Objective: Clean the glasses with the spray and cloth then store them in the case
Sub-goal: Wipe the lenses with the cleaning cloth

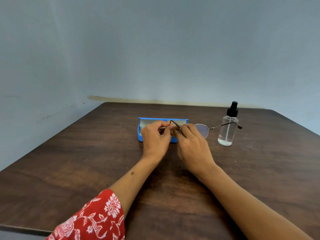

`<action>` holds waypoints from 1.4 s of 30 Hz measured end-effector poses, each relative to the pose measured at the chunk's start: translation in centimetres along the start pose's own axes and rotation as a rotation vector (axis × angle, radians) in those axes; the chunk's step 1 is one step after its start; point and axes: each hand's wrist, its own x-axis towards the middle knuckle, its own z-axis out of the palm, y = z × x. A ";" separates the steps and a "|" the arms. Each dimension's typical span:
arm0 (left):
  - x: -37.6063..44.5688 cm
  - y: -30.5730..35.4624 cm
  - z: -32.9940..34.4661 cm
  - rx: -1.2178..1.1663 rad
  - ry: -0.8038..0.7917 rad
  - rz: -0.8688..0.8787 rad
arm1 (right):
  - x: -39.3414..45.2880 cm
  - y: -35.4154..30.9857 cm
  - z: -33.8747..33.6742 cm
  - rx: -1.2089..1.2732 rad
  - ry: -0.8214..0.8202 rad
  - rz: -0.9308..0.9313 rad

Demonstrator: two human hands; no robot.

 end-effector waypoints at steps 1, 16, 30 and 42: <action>0.0 0.0 0.0 0.002 0.000 0.001 | 0.0 -0.1 -0.1 0.007 0.001 -0.001; 0.1 -0.4 0.2 0.001 0.010 -0.043 | 0.2 -0.4 -0.4 0.059 -0.024 0.055; 1.1 -1.3 -0.6 0.011 0.135 -0.094 | -0.6 0.3 -1.5 0.147 -0.064 0.185; 1.0 -1.2 -0.7 -0.020 0.106 -0.115 | -1.4 4.8 -1.2 0.185 -0.174 0.604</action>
